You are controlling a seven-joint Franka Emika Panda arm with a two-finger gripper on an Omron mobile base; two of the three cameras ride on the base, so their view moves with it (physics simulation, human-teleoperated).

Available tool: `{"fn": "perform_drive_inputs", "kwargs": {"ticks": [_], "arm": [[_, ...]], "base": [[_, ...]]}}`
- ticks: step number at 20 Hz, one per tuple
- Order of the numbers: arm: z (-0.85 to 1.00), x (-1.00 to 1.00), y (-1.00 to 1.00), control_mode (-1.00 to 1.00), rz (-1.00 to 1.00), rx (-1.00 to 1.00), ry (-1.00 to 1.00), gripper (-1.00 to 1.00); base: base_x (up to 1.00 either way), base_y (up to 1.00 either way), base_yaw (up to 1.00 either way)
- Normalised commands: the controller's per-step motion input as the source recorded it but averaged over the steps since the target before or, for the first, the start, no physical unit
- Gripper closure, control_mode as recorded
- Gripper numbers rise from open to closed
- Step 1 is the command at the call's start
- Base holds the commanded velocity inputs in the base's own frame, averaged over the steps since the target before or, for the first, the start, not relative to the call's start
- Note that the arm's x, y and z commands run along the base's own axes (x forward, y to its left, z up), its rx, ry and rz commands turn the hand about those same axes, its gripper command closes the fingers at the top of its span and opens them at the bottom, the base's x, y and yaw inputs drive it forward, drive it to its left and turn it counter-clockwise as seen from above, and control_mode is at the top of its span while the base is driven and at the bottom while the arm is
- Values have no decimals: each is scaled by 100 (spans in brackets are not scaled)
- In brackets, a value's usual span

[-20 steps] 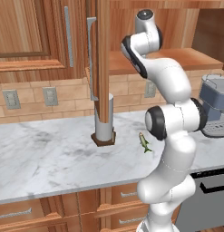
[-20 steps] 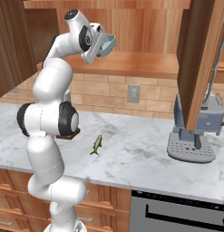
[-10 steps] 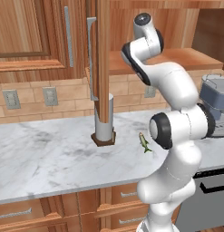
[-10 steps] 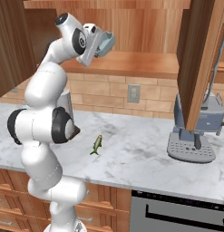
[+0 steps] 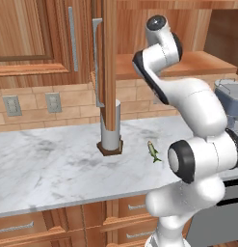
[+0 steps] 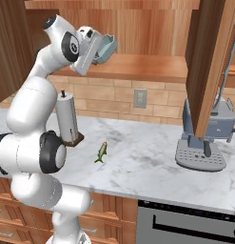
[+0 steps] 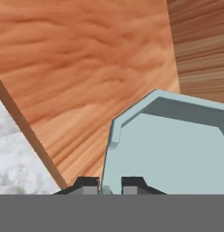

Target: Retrieve the tupperware from the cabinet, then place the raw meat into the tupperware to avoid contamination.

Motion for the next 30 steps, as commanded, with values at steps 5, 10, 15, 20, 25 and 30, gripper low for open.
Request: {"fn": "perform_drive_inputs", "kwargs": {"ticks": [5, 10, 15, 20, 25, 30], "arm": [[5, -89, 0, -100, -6, 1, 0, 100], [0, -96, 0, -100, -5, 1, -1, 100], [0, -89, 0, -100, -7, 5, 2, 100], [-11, -94, 0, -100, -7, 3, 0, 100], [-18, -86, -3, -100, -12, 4, 0, 100], [-44, -53, -14, -100, -16, 4, 10, 100]], "base": [[0, 0, 0], [0, 0, 0], [0, 0, 0], [0, 0, 0], [0, 0, 0], [0, 0, 0]]}}
